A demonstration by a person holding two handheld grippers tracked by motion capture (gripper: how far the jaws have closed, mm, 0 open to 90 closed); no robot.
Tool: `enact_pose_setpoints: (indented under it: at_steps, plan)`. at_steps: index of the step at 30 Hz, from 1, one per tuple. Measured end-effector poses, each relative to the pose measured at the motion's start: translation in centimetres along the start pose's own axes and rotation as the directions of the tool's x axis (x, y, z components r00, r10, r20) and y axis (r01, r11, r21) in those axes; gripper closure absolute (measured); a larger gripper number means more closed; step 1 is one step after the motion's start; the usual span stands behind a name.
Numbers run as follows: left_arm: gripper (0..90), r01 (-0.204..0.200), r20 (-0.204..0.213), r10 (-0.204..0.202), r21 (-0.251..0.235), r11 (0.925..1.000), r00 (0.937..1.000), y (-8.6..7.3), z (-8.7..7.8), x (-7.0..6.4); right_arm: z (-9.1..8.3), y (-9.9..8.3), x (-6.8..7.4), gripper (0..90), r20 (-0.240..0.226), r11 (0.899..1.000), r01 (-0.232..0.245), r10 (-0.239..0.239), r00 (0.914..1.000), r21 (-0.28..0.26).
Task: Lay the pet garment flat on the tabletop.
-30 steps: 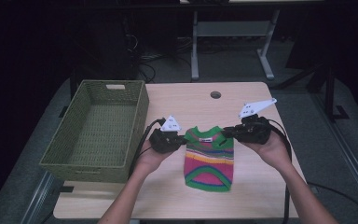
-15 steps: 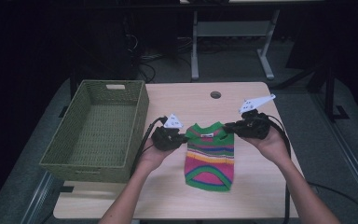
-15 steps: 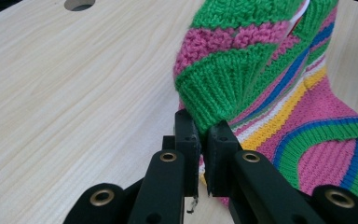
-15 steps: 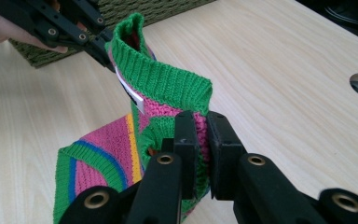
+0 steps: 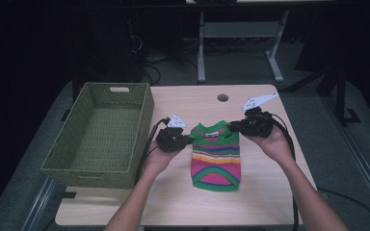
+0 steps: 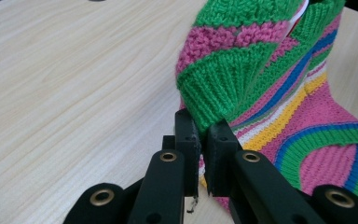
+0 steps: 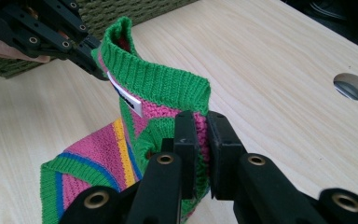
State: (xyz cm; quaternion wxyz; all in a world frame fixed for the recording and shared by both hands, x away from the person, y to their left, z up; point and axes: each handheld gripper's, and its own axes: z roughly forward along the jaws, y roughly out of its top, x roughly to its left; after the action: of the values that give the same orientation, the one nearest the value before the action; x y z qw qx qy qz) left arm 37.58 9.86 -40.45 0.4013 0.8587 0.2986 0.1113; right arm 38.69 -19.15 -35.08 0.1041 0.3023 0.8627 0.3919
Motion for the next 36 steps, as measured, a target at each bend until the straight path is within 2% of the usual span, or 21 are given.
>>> enact_pose_setpoints:
  at_steps: [8,16,21,22,23,25,26,28,33,36]
  plan:
    - [85.1,0.023,-0.014,-0.023,0.007,0.9997,0.9996,0.0,0.7,0.2,0.5,-0.2,-0.6,82.6,0.013,1.000,-0.016,0.016,0.9998,0.005]
    - [85.0,0.008,-0.023,-0.008,0.018,0.9998,0.9997,0.0,0.9,0.1,0.8,-0.3,-1.0,82.2,0.019,1.000,-0.029,0.028,0.9994,0.006]
    - [84.0,0.012,-0.035,-0.011,0.023,0.9997,0.9993,0.1,1.0,0.1,1.0,-0.4,-1.2,81.7,0.026,0.999,-0.036,0.036,0.9990,0.003]
    - [80.6,0.016,-0.051,-0.015,0.033,0.9993,0.9986,0.1,1.1,0.2,1.1,-0.4,-1.3,80.5,0.029,0.999,-0.035,0.035,0.9990,0.003]
    - [72.8,0.031,-0.074,-0.028,0.043,0.9986,0.9969,0.2,1.2,0.4,1.3,-0.4,-1.4,75.7,0.039,0.999,-0.039,0.039,0.9985,0.004]
    - [69.5,0.052,-0.071,-0.049,0.048,0.9975,0.9963,0.1,1.2,0.7,1.6,-0.4,-1.9,58.6,0.083,0.998,-0.064,0.065,0.9944,-0.014]
    - [68.4,0.056,-0.077,-0.052,0.048,0.9973,0.9956,0.1,1.1,0.8,1.7,-0.4,-2.2,57.8,0.094,0.996,-0.080,0.082,0.9922,-0.030]
    - [66.5,0.058,-0.080,-0.054,0.045,0.9973,0.9953,0.1,1.0,1.0,1.8,-0.6,-2.9,55.9,0.086,0.994,-0.102,0.106,0.9907,-0.048]
    - [65.8,0.070,-0.073,-0.067,0.043,0.9966,0.9951,-0.2,0.9,0.9,2.2,-1.8,-4.0,54.2,0.083,0.988,-0.152,0.152,0.9848,-0.011]
    - [65.6,0.059,-0.069,-0.055,0.054,0.9968,0.9961,-0.3,1.0,0.7,2.3,-2.8,-4.4,53.7,0.065,0.983,-0.182,0.181,0.9814,0.003]
